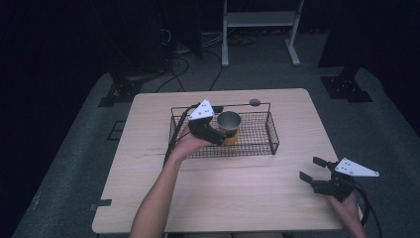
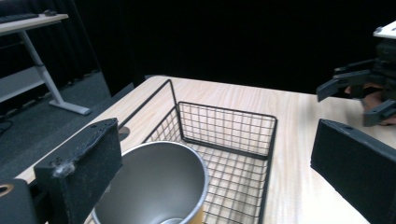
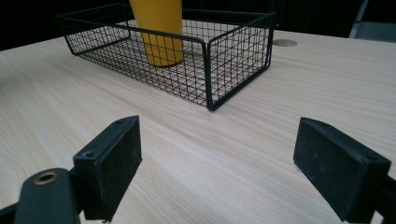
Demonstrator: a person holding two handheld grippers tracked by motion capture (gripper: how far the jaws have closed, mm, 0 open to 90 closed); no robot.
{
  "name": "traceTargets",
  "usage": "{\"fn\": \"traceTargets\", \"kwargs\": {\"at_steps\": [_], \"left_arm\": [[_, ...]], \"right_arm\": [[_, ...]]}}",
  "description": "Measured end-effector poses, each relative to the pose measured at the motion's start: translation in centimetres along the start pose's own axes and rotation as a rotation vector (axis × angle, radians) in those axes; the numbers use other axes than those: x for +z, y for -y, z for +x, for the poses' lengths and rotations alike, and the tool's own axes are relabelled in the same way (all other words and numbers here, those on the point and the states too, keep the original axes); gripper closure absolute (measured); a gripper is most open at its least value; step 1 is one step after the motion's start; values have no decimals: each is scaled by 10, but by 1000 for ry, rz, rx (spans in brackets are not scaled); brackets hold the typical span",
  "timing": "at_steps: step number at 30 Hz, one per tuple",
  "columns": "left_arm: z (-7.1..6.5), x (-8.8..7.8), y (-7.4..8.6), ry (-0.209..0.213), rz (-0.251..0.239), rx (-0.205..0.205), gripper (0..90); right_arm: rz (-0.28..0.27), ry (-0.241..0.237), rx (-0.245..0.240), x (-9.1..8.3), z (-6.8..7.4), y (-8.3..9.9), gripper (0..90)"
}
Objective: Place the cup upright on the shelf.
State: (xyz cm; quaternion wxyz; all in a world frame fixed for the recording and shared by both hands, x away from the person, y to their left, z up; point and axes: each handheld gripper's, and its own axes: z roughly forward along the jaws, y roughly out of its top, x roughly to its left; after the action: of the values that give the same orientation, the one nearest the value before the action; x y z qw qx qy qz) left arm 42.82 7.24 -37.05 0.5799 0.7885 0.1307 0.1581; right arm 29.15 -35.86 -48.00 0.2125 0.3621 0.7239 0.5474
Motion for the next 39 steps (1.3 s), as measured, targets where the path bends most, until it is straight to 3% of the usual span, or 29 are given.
{"fn": "traceTargets", "kwargs": {"at_steps": [9, 22, 39], "left_arm": [[-10, -11, 2, -9, -7, -2, 14], [-20, -29, 18, -39, -7, -22, 14], [-39, -47, 30, -40, -39, -25, 14]], "right_arm": [[-1, -1, 2, 0, 0, 0, 142], [4, 1, -2, 0, 0, 0, 142], [5, 3, 0, 0, 0, 0, 142]]}}
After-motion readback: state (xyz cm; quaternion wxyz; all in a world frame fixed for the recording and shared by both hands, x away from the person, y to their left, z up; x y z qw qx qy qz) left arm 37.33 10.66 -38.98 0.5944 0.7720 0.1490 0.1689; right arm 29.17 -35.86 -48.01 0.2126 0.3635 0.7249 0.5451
